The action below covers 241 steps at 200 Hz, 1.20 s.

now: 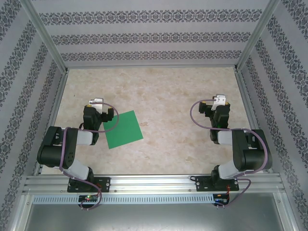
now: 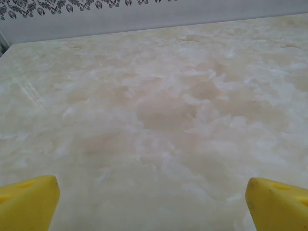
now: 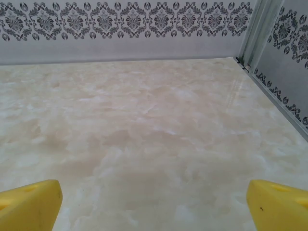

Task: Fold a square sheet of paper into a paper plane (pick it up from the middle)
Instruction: Move the square sheet of paper to the center of the table.

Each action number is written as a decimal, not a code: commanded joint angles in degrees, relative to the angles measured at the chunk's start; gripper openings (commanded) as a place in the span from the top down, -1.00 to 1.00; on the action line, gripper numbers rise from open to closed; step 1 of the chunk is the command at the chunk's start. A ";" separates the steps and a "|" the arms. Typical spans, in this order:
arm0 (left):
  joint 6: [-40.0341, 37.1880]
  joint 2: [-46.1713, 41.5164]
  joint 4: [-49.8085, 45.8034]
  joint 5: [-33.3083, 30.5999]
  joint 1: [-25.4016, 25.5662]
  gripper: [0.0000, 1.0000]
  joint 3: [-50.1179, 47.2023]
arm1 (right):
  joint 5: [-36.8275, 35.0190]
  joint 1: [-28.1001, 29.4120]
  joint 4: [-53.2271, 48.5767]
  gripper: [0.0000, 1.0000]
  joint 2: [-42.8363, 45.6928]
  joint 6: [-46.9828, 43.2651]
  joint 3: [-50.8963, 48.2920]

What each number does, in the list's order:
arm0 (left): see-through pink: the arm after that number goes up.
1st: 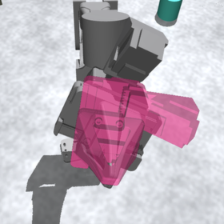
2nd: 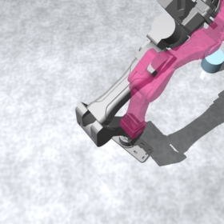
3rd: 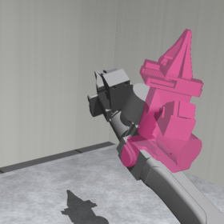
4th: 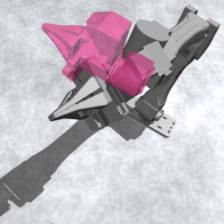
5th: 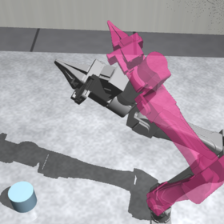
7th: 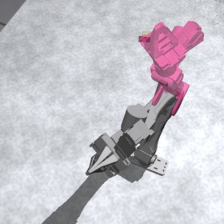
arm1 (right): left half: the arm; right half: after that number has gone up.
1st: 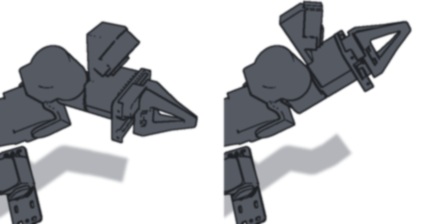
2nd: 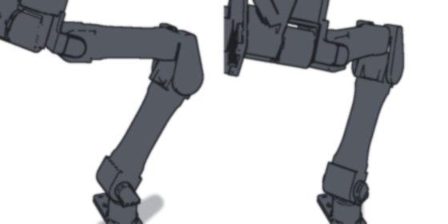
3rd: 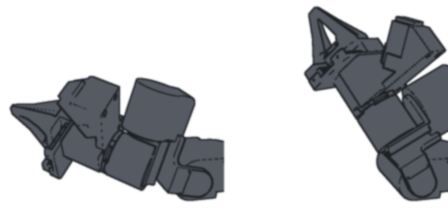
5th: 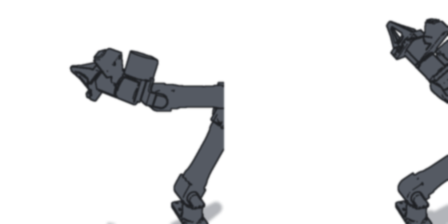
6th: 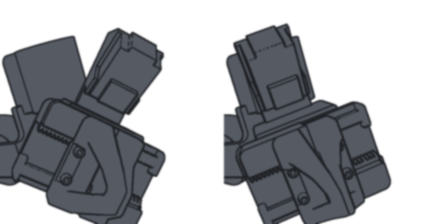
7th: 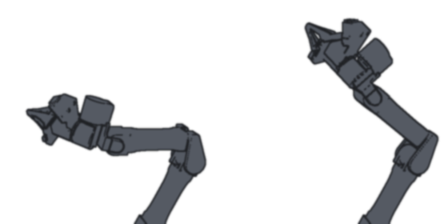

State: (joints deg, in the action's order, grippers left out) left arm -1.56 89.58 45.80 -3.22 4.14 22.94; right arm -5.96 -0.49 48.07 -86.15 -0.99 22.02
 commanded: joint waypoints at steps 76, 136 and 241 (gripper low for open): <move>-0.52 -2.92 1.21 2.34 -0.54 -1.00 -0.03 | -0.64 0.14 1.95 -0.96 0.92 1.19 -0.12; 2.00 -23.70 -16.10 2.07 -0.54 -1.00 -1.14 | -1.66 2.83 -23.49 -0.96 11.32 0.16 8.35; 32.82 -29.09 -51.01 -5.61 -0.71 -1.00 11.44 | 26.07 16.59 -50.06 -0.96 6.99 34.36 29.02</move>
State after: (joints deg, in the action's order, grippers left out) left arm 19.42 59.61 6.79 -8.27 4.14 31.29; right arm 12.93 8.47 4.03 -72.75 27.09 45.10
